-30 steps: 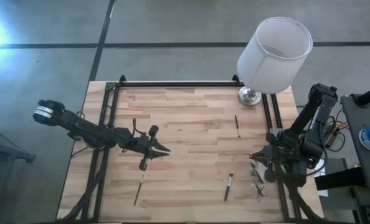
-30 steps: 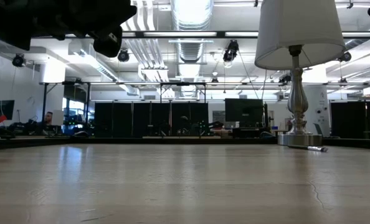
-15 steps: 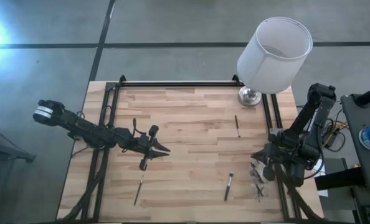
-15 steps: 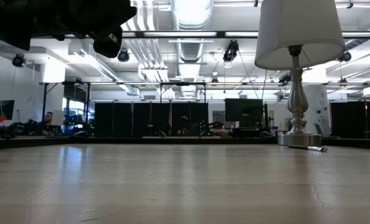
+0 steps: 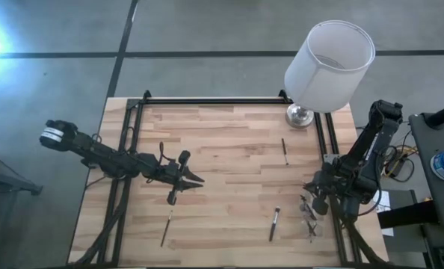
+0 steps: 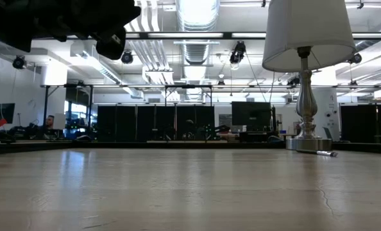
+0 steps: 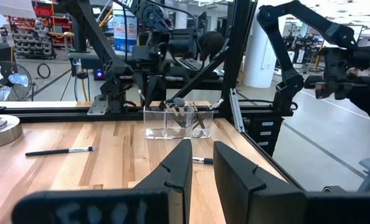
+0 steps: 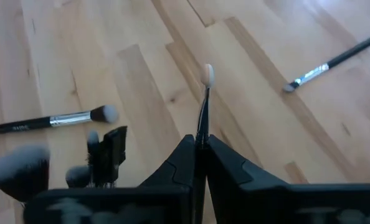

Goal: Put items in baskets/containers
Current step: Put the eyebrow brush into the transparent organizer, then put the eyeshadow brush into the transparent organizer

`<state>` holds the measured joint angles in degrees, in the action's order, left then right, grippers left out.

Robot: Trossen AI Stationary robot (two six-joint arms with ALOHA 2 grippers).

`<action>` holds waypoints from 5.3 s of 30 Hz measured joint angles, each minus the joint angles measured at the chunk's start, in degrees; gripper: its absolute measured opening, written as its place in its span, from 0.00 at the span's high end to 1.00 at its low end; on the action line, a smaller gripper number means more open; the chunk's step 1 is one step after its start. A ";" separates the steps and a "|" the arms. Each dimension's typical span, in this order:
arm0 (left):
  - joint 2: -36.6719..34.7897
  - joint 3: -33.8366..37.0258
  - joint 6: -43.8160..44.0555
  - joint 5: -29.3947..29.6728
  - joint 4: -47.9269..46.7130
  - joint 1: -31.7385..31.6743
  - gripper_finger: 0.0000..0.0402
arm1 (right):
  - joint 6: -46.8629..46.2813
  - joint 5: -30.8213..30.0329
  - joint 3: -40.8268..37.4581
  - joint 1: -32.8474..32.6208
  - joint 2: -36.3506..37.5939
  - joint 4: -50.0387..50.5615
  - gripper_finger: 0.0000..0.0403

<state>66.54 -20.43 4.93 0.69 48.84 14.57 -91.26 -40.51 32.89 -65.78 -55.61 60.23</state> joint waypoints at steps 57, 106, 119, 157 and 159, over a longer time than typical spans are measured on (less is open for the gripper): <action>-0.02 -2.93 -1.25 6.67 -18.49 2.16 1.00 | 75.80 -5.25 -1.47 20.08 0.48 -57.77 0.98; 22.51 -24.76 88.72 17.99 -81.70 33.99 0.72 | 93.00 24.23 -7.18 46.90 -25.44 -100.71 0.98; 23.52 -24.16 87.01 21.90 -83.42 33.23 0.73 | 92.79 24.23 -7.18 46.90 -25.44 -100.74 0.98; 20.93 -27.78 81.13 13.24 -77.40 33.16 0.88 | 91.69 24.19 -7.27 46.90 -25.44 -100.72 0.98; 22.05 -29.02 82.77 12.44 -78.89 33.16 0.82 | 91.67 24.17 -7.27 46.90 -25.44 -100.69 0.98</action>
<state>88.59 -49.45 87.70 13.13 -30.05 47.72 0.40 -16.34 25.63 -18.87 -81.06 -40.47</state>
